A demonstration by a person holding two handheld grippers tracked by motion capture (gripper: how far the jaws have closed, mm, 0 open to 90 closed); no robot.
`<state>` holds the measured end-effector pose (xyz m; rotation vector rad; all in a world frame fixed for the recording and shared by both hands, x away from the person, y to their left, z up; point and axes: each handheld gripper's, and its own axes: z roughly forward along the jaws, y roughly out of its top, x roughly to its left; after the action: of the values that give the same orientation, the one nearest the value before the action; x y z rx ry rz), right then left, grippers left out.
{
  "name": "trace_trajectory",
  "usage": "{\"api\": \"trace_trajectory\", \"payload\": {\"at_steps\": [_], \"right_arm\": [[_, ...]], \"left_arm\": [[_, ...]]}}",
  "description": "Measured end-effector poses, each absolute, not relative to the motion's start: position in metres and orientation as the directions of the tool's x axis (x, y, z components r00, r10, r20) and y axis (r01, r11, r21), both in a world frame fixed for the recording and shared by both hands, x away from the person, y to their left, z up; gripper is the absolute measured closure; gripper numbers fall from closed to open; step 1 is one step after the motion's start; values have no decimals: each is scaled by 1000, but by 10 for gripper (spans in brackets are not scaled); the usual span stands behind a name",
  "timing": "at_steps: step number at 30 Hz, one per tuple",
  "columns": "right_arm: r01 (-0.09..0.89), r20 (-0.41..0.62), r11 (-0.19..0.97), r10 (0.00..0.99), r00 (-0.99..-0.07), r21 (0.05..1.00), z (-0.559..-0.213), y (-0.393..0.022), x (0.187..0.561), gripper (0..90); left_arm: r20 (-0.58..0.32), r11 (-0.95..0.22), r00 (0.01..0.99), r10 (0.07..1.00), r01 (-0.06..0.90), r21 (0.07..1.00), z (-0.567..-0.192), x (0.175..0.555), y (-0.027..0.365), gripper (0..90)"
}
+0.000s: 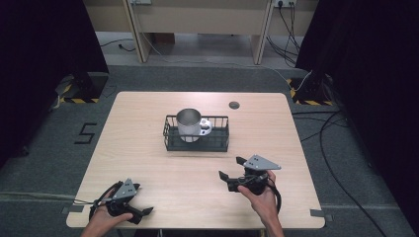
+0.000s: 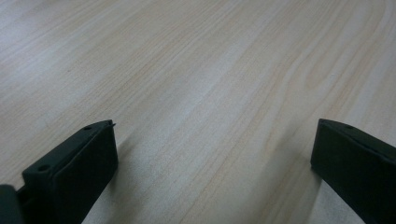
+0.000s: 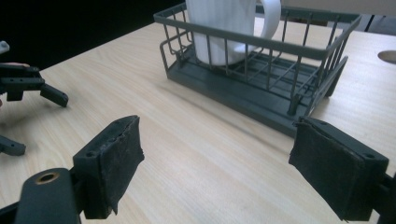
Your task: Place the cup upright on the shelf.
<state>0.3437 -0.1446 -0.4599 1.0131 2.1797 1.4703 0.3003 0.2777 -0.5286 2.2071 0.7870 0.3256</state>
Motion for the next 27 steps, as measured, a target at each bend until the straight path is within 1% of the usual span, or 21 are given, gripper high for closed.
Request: {"api": "trace_trajectory", "payload": {"at_steps": [19,27], "right_arm": [[428,139,242,713,-687,871,-486,-151,328,162],[439,150,230,722,-675,869,-491,-158,321,162]], "left_arm": [[-13,-524,778,629,435,732,-529,300,278,0],[-12,-525,778,628,435,731,-529,300,278,0]]}}
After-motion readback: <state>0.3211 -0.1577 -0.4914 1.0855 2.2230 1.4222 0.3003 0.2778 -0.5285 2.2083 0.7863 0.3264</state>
